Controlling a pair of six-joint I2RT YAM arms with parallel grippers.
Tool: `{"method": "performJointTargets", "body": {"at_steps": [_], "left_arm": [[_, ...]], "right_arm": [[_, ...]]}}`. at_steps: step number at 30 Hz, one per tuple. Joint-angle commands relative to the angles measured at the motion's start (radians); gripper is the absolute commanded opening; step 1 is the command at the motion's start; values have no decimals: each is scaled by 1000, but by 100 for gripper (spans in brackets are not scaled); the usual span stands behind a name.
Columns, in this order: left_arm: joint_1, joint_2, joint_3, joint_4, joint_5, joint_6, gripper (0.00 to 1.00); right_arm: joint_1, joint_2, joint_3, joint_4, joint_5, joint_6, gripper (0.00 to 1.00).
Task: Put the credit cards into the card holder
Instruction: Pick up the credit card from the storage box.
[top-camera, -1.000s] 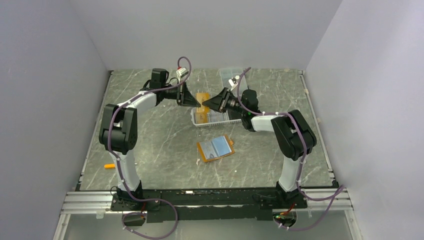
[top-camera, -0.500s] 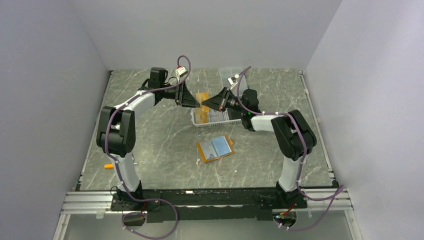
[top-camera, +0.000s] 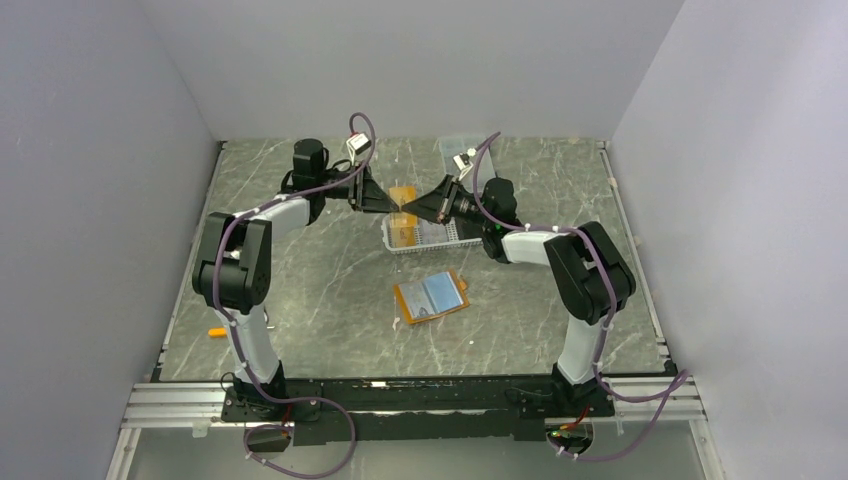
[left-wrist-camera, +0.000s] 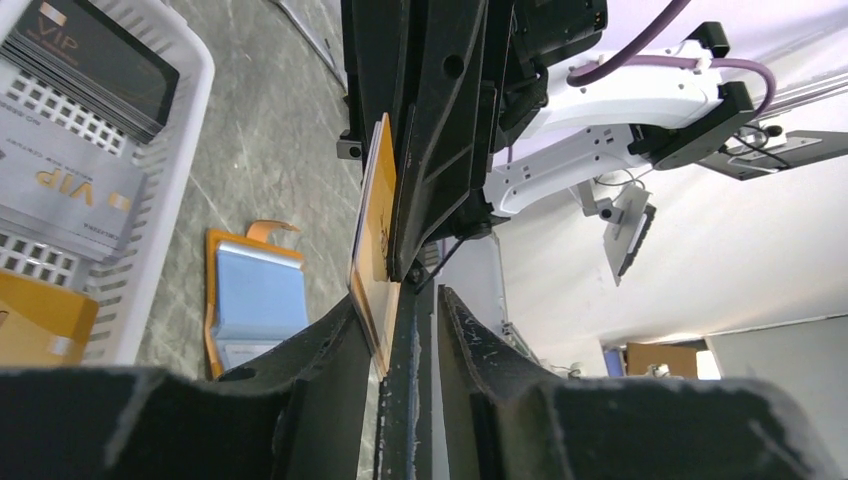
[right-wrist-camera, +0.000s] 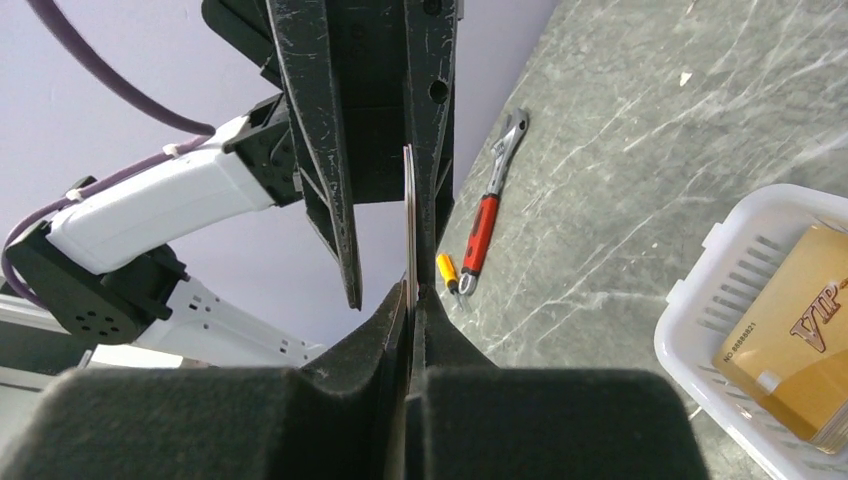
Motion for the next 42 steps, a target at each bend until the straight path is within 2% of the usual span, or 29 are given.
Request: {"method": "performJointTargets", "body": {"at_steps": [1,14,21,29,31,34,39,40,42], "left_arm": [[-8,-42,-24,295,55,-193,34],[-21,-76,-104,498,77,-342,35],[-21,-66,-116,622,82,-435,34],[-22,-72,-119,586,84,-390,33],[-27,-82,-123,476,74,-313,34],[-36,-109,-101,201,51,-88,34],[-35,-126,100,-634,-67,563,31],[-30,-116,134,-709,-84,621,29],[-16,-104,155,-734,-109,640,25]], "right_arm": [[-5,-57,-21,1,74,-43,5],[-22,-101,-51,-40,204,-72,7],[-29,-99,-43,-40,215,-66,8],[-28,-115,-50,-73,233,-96,2],[-22,-118,-42,-77,247,-101,1],[-7,-118,-19,-99,251,-117,0],[-1,-120,-12,-119,214,-133,0],[-1,-121,-11,-124,200,-136,0],[1,-123,-11,-121,170,-135,0]]}}
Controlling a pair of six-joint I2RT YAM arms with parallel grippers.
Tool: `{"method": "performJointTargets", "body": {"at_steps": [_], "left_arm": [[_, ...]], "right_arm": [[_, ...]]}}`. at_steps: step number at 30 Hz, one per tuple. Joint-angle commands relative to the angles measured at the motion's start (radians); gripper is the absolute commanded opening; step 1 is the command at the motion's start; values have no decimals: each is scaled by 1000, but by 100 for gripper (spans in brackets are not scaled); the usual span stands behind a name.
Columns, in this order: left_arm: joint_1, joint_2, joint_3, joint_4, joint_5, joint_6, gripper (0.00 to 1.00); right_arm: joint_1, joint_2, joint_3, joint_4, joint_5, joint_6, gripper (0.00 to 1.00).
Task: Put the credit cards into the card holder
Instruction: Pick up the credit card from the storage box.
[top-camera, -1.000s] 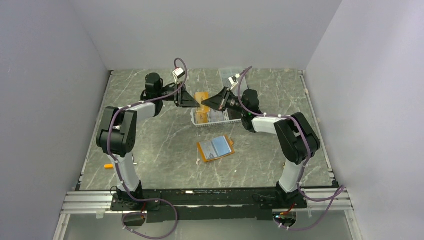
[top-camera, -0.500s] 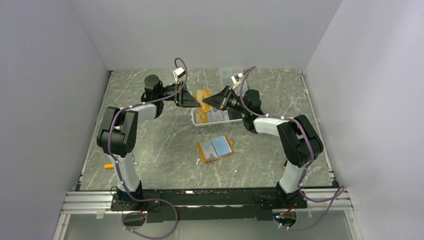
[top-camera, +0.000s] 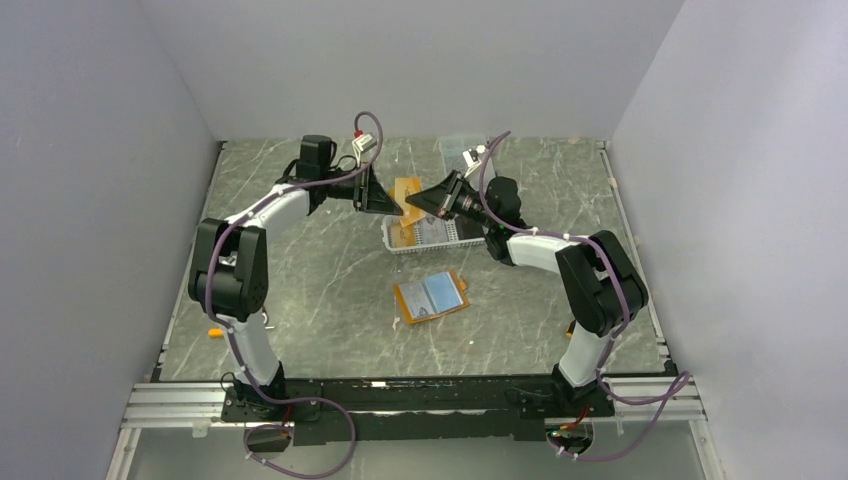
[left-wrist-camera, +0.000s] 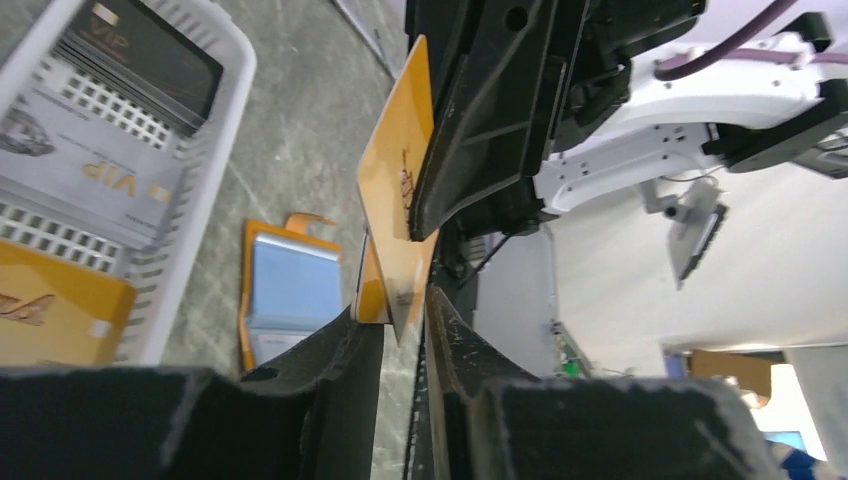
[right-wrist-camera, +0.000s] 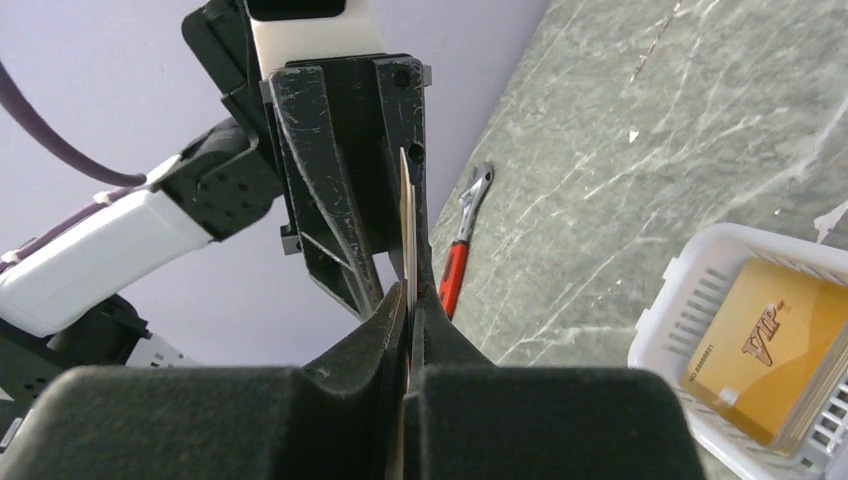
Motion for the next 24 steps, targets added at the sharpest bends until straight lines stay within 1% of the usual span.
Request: {"method": "performJointTargets", "body": {"at_steps": [1,4,8,13,16,18,19,21,23,24], "left_arm": [[16,-45,116,-398,-31,362,24],[29,-28,153,-444,-50,403,19],[31,-29,176,-459,-59,425,14],[32,-40,190,-492,-87,467,13],[36,-43,186,-491,-78,467,15],[39,-42,188,-501,-62,475,21],[42,-42,195,-515,-59,484,27],[48,-46,208,-530,-54,497,46],[55,-46,234,-570,-53,535,62],[60,-45,250,-592,-47,544,71]], "right_arm": [[-8,-18,25,-28,1,-49,0],[-8,-21,18,-35,-21,-49,0],[-8,-15,16,-36,-57,-45,0],[-7,-8,10,-23,-83,-34,0],[-8,-8,3,-5,-92,-30,0],[-10,-10,1,4,-102,-27,0],[-9,-12,-1,6,-107,-28,0],[-11,-16,-3,11,-118,-28,0],[-11,-20,-6,10,-128,-30,0],[-11,-20,-7,14,-135,-29,0]]}}
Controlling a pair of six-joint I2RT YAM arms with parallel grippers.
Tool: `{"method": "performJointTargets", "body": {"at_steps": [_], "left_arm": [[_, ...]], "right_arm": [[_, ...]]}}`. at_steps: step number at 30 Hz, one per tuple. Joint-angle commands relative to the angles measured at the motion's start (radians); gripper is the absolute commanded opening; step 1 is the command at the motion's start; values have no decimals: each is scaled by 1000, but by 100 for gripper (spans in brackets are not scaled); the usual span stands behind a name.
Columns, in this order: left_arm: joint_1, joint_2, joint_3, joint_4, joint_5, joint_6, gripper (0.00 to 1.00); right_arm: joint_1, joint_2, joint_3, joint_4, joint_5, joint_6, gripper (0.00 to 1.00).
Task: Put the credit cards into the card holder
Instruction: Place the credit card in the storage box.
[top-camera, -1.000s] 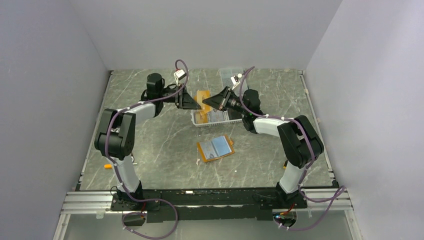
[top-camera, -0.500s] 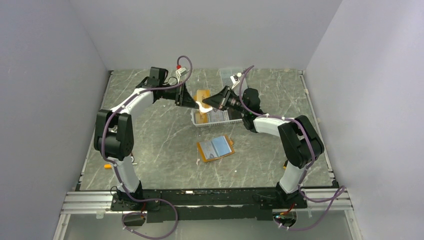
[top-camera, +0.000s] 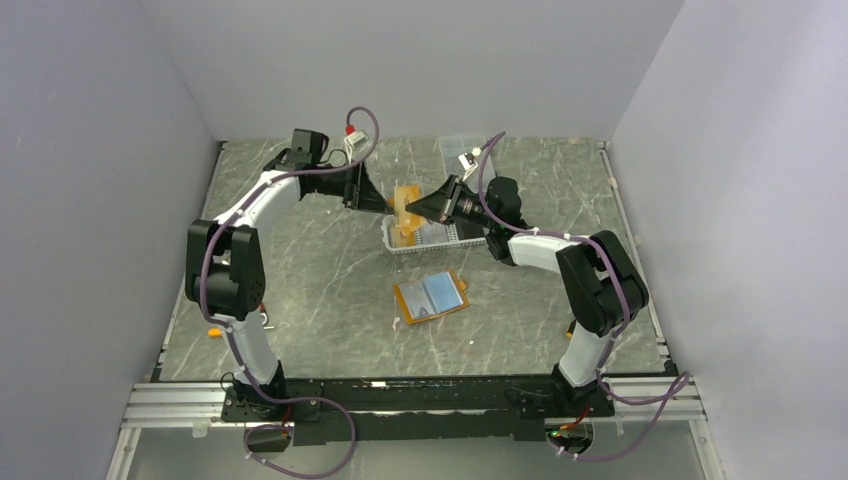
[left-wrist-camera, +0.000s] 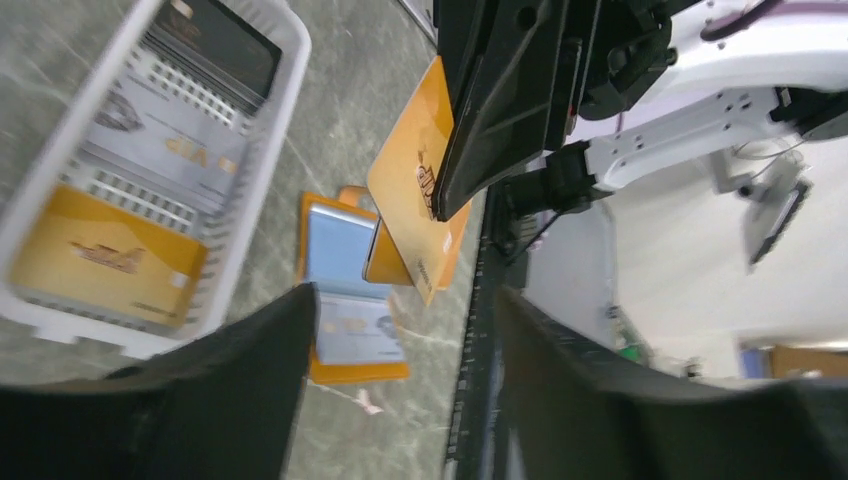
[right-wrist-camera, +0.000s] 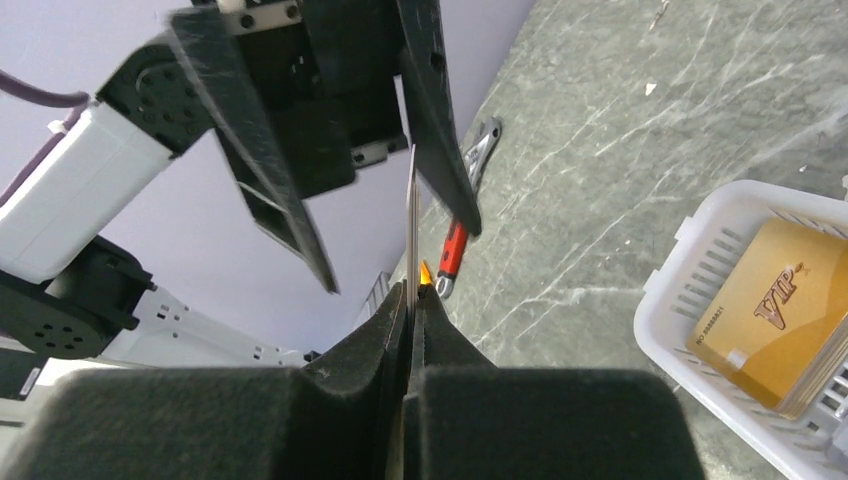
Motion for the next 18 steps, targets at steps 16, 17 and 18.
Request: {"method": "performJointTargets", "body": {"at_steps": [16,17,18], "left_arm": [[1,20,169,12,102,75,74],[-1,15,159,20,101,74,72],[-3,9,145,33,101,69,70]], "right_arm": [[8,66,42,130,-153,72,0],[7,68,41,139,-154,77,0],[6,69,41,143,-153,78,0]]}}
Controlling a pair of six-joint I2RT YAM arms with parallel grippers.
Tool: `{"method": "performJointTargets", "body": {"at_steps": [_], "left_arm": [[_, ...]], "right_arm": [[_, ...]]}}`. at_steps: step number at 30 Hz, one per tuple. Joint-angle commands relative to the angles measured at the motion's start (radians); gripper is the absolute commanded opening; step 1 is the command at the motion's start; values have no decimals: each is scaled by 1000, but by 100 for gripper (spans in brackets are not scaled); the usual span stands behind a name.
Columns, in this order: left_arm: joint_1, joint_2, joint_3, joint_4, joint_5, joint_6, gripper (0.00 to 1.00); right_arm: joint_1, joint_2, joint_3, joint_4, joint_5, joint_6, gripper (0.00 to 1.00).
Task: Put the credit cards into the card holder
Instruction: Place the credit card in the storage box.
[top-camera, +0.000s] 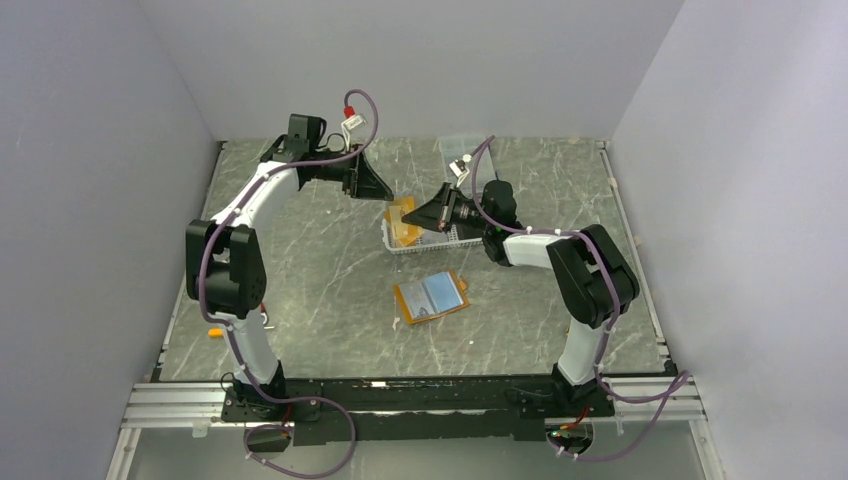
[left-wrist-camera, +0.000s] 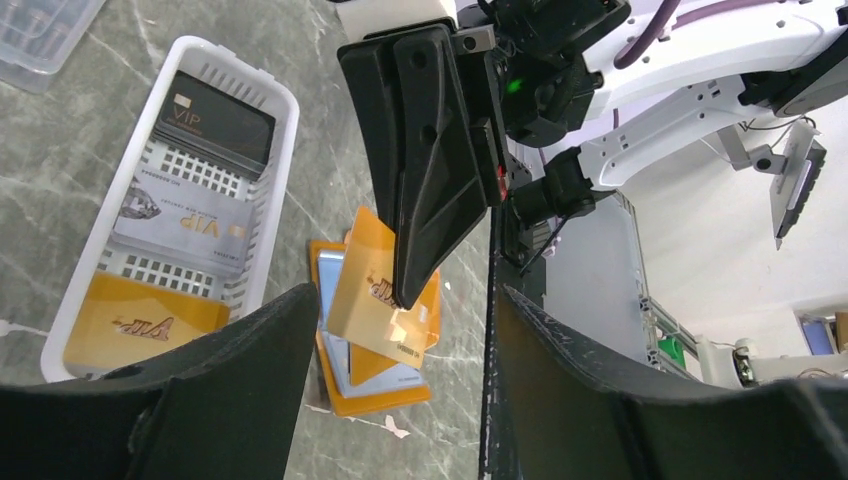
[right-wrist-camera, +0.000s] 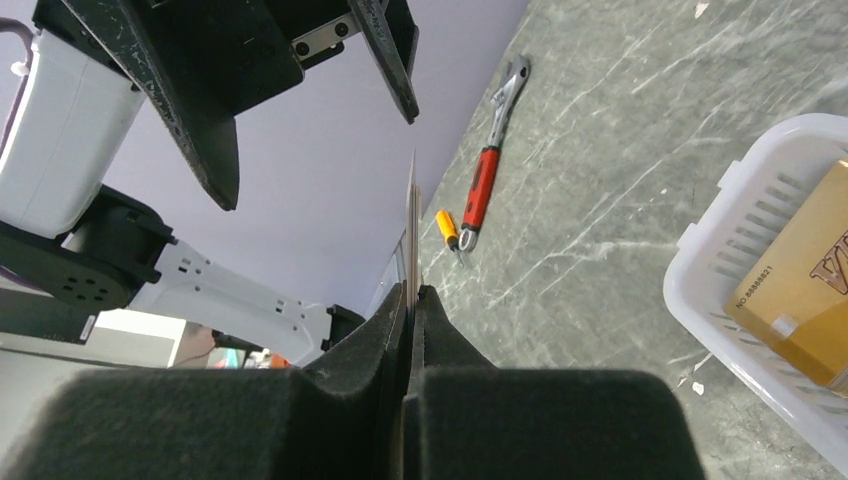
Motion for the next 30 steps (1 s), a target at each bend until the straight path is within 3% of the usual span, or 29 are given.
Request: {"method": "performJointTargets", "body": {"at_steps": [1,7,13,22,30], "left_arm": [[-17,-13,2,39,46,8,68],[-18,-13,-7,-29,5,78,68],[-14,-33,-41,72,-13,-25,71],[-19,-49,-49,21,34,29,44],[-19,-53,-62,16,41,29,39]], "right_arm": [[5,6,39,105,-29,21,0],[6,9,44,123,-33,23,0],[5,5,45,118,-39,19,0],[5,30,54,128,-19,38,0],[4,34,42,145,-1,50,0]]}}
